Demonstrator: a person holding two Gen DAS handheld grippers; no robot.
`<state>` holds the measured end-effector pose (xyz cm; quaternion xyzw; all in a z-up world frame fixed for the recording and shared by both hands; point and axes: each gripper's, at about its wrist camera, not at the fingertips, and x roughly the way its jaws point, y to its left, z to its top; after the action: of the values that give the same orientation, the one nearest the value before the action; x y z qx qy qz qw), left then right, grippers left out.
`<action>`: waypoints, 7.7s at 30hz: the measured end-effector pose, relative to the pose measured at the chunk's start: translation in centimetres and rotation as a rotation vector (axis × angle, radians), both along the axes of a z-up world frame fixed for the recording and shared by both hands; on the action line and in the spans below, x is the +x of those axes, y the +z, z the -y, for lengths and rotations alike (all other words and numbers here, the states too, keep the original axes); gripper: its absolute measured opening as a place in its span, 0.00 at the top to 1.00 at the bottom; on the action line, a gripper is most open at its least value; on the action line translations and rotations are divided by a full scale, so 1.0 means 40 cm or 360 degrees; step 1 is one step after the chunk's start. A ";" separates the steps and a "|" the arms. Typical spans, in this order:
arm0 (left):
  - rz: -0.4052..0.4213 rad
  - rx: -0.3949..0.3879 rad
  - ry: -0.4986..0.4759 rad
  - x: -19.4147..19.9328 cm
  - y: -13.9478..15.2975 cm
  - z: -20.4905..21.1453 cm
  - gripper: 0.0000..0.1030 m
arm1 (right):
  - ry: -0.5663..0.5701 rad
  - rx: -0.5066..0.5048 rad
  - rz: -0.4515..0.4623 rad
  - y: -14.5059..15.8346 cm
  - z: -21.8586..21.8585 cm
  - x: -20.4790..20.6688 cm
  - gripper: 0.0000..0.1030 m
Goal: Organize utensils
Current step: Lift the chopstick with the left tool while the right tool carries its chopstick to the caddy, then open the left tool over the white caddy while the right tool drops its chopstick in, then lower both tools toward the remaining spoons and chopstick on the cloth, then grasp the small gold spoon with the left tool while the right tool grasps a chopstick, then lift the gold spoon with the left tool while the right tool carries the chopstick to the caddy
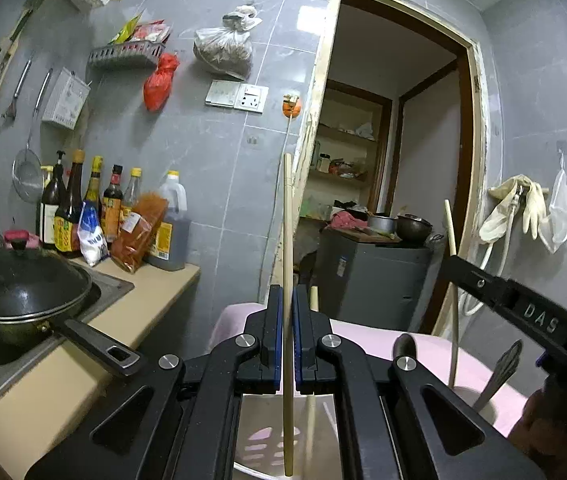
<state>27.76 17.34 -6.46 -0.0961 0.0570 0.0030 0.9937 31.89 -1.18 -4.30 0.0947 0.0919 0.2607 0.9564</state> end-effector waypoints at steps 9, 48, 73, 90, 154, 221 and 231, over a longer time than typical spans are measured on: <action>-0.0046 0.0033 0.0008 0.007 -0.025 0.000 0.98 | 0.0024 -0.0002 0.0005 -0.009 -0.004 -0.003 0.97; -0.0264 -0.0026 -0.0107 -0.115 0.206 0.115 0.06 | -0.0163 -0.0135 -0.0085 0.176 0.258 -0.140 0.00; -0.0595 0.0102 -0.0141 -0.147 0.008 0.407 0.06 | -0.0165 -0.0560 -0.0584 -0.064 0.519 -0.098 0.00; -0.1001 -0.0048 -0.0346 -0.072 -0.159 0.461 0.19 | 0.0211 -0.0726 -0.0875 -0.240 0.479 -0.086 0.46; -0.1539 -0.0875 -0.0370 -0.059 -0.194 0.279 0.98 | 0.0161 -0.0915 -0.1103 -0.260 0.458 0.014 0.95; -0.0560 -0.0472 -0.0095 0.041 0.177 -0.103 1.00 | -0.0003 0.0186 0.0078 0.060 0.005 -0.059 0.98; -0.0529 -0.0366 -0.0104 0.051 0.119 -0.074 1.00 | -0.0170 0.0029 0.0205 -0.042 -0.038 -0.059 0.97</action>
<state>29.80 20.31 -1.71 -0.2053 0.2232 -0.0201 0.9527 29.51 0.36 -5.98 0.0913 0.0225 0.2156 0.9719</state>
